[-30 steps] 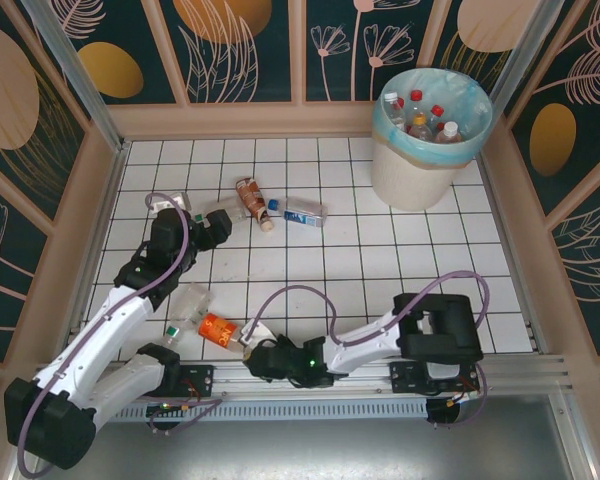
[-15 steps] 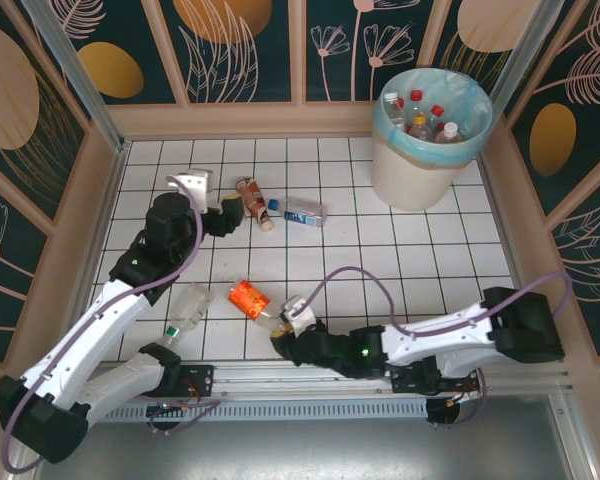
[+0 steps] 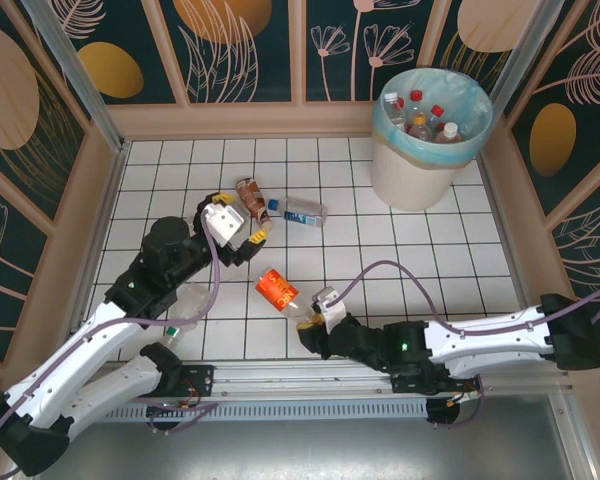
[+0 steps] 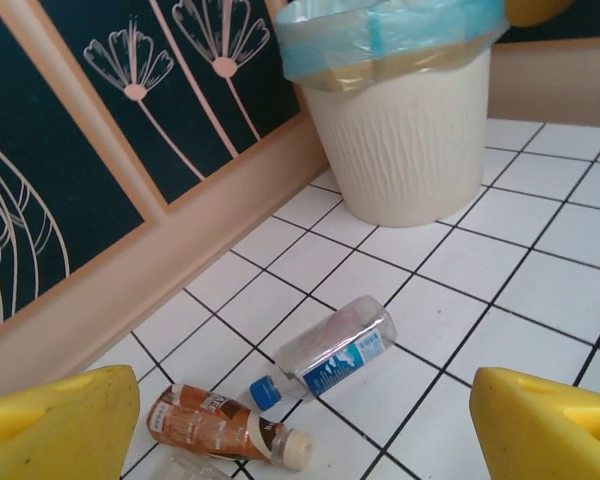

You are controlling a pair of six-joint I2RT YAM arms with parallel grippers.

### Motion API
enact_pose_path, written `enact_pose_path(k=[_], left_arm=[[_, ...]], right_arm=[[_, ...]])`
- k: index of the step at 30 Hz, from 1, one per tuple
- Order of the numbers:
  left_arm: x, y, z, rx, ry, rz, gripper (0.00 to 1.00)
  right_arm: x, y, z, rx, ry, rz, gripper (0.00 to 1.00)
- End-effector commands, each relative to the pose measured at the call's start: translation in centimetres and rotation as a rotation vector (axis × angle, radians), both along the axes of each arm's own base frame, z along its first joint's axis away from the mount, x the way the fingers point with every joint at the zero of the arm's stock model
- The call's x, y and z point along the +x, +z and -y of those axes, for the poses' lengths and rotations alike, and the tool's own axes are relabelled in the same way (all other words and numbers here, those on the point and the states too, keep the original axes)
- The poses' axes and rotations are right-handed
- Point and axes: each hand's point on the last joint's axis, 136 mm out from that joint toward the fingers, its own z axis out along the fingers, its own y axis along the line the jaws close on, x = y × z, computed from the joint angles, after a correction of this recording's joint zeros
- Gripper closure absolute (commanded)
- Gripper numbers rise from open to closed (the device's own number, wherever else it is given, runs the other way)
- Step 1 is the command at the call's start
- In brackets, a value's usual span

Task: Put the plastic bottles in the bin

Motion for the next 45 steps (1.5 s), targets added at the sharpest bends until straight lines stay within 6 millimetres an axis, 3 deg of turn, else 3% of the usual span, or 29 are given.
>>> enact_pose_path(k=[1, 15, 20, 28, 34, 37, 45], left_arm=[[-1.5, 0.7, -0.4, 0.085, -0.051, 0.120, 0.14], [-5.6, -1.9, -1.0, 0.251, -0.215, 0.266, 0.14], [-5.3, -3.1, -0.9, 0.302, -0.221, 0.280, 0.14], [-4.4, -4.0, 0.1, 0.384, -0.250, 0.364, 0.10], [-3.9, -6.1, 1.4, 0.455, -0.276, 0.421, 0.04], [-3.6, -7.2, 2.1, 0.498, -0.283, 0.442, 0.03], [-3.2, -7.8, 3.4, 0.485, -0.302, 0.463, 0.04]], right_arm=[[0.1, 1.5, 0.4, 0.013, 0.002, -0.084, 0.70], [1.8, 6.8, 0.5, 0.067, 0.075, -0.226, 0.71], [1.6, 8.3, 0.4, 0.082, 0.107, -0.262, 0.71], [3.2, 8.7, 1.5, 0.070, 0.097, -0.350, 0.71], [3.7, 9.2, 1.6, 0.076, 0.136, -0.429, 0.71], [4.0, 9.4, 1.3, 0.098, 0.160, -0.458, 0.71], [3.3, 9.1, -0.7, 0.099, 0.268, -0.539, 0.73]])
